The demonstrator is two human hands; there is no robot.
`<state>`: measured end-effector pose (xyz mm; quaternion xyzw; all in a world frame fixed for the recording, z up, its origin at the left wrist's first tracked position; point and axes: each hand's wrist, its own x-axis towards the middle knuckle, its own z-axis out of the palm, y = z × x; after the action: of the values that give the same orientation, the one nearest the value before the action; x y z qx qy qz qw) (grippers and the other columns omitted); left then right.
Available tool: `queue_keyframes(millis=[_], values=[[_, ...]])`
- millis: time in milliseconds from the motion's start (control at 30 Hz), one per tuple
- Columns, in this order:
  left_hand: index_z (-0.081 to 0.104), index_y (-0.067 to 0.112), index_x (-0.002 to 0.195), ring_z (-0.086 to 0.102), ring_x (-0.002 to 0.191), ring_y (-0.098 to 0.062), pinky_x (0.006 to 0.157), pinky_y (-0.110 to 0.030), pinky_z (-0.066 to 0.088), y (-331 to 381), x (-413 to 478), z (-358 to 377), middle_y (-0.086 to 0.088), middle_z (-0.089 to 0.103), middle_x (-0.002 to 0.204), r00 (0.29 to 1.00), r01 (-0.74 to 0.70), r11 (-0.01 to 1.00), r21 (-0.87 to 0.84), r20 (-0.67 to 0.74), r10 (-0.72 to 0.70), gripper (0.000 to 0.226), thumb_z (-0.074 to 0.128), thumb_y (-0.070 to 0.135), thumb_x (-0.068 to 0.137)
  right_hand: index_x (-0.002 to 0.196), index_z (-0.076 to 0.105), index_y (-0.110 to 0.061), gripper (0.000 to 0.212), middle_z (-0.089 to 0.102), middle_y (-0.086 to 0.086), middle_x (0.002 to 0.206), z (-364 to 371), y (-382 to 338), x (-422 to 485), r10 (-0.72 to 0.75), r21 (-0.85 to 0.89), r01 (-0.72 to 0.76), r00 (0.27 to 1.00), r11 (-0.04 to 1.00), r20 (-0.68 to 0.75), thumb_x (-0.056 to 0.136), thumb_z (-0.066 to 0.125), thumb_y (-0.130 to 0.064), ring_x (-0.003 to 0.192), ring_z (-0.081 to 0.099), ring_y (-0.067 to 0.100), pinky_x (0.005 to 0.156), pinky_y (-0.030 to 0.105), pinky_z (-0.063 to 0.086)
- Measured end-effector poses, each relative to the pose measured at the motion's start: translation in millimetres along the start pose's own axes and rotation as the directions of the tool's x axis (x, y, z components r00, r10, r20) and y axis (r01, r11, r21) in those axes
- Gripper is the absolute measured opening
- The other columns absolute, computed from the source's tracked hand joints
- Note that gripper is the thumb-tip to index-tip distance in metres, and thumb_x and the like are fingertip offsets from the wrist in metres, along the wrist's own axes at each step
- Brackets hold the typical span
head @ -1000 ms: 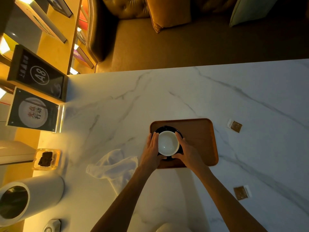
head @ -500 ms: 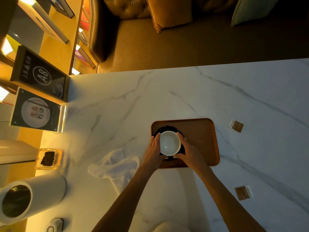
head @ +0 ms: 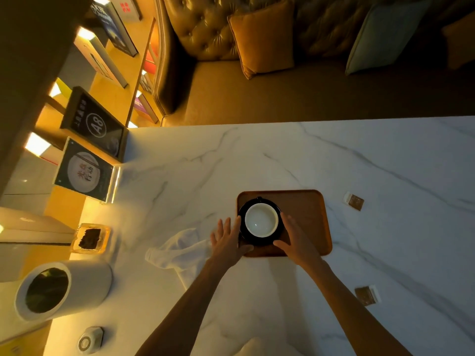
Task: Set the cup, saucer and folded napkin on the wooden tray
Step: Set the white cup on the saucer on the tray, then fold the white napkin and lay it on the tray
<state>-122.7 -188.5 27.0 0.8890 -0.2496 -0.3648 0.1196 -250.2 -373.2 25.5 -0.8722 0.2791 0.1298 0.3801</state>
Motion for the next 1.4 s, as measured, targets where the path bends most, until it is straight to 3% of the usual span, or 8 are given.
queue_keyframes(millis=[167, 400, 633, 867, 1167, 1400], values=[[-0.004, 0.037, 0.153, -0.021, 0.149, -0.033, 0.116, -0.065, -0.005, -28.7, -45.3, -9.1, -0.006, -0.015, 0.164, 0.997, 0.081, 0.993, 0.08, 0.009, -0.082, 0.09, 0.042, 0.073, 0.085, 0.151, 0.009, -0.032, 0.08, 0.009, 0.008, 0.161, 3.3, -19.6, -44.5, -0.034, -0.076, 0.031, 0.999, 0.997, -0.037, 0.089, 0.056, -0.049, 0.147, 0.017, 0.025, 0.113, 0.039, 0.031], [0.005, 0.034, 0.154, -0.02, 0.149, -0.032, 0.117, -0.06, -0.01, -75.1, -98.9, -13.6, -0.006, -0.013, 0.164, 0.992, 0.09, 0.992, 0.086, -0.098, -0.081, 0.084, 0.041, 0.07, 0.087, 0.151, 0.016, -0.03, 0.077, 0.016, 0.008, 0.16, 17.9, -49.6, -82.5, -0.085, -0.085, 0.083, 0.996, 0.993, -0.023, 0.089, 0.056, -0.05, 0.146, 0.021, 0.023, 0.112, 0.038, 0.033], [0.014, 0.024, 0.154, 0.007, 0.151, -0.034, 0.121, -0.05, 0.017, -133.0, -129.3, -30.0, -0.011, 0.009, 0.164, 0.984, 0.137, 0.99, 0.046, -0.122, -0.13, 0.076, 0.049, 0.054, 0.093, 0.145, 0.038, -0.023, 0.063, 0.039, 0.003, 0.152, 53.9, -101.1, -64.2, -0.143, -0.168, 0.138, 0.99, 0.976, -0.019, 0.089, 0.061, -0.041, 0.141, 0.035, 0.017, 0.111, 0.033, 0.036], [0.02, 0.022, 0.153, 0.023, 0.147, -0.03, 0.118, -0.043, 0.025, -196.9, -110.5, -54.0, -0.009, 0.024, 0.16, 0.983, 0.155, 0.986, 0.063, -0.105, -0.148, 0.071, 0.051, 0.047, 0.095, 0.144, 0.038, -0.022, 0.056, 0.042, 0.0, 0.15, 112.2, -165.9, -23.2, -0.191, -0.261, 0.203, 0.979, 0.944, 0.072, 0.093, 0.053, -0.043, 0.136, 0.041, 0.016, 0.107, 0.028, 0.038], [0.038, 0.018, 0.144, 0.044, 0.129, -0.027, 0.106, -0.037, 0.039, -229.6, -59.3, -54.8, -0.006, 0.049, 0.141, 0.992, 0.054, 0.998, -0.009, -0.114, -0.055, 0.059, 0.059, 0.039, 0.093, 0.144, 0.036, -0.018, 0.056, 0.041, 0.009, 0.148, 145.4, -180.7, 14.7, -0.025, -0.328, 0.088, 0.982, 0.941, 0.189, 0.094, 0.052, -0.038, 0.135, 0.042, 0.025, 0.107, 0.035, 0.041], [0.05, 0.019, 0.135, 0.043, 0.121, -0.03, 0.1, -0.036, 0.041, -239.9, -43.7, -48.7, -0.01, 0.051, 0.131, 0.987, 0.097, 0.994, -0.042, -0.122, -0.102, 0.044, 0.058, 0.033, 0.094, 0.138, 0.046, -0.015, 0.048, 0.055, 0.012, 0.133, 144.2, -177.5, 39.6, 0.047, -0.333, 0.028, 0.976, 0.942, 0.215, 0.092, 0.053, -0.027, 0.124, 0.051, 0.028, 0.102, 0.038, 0.045]])
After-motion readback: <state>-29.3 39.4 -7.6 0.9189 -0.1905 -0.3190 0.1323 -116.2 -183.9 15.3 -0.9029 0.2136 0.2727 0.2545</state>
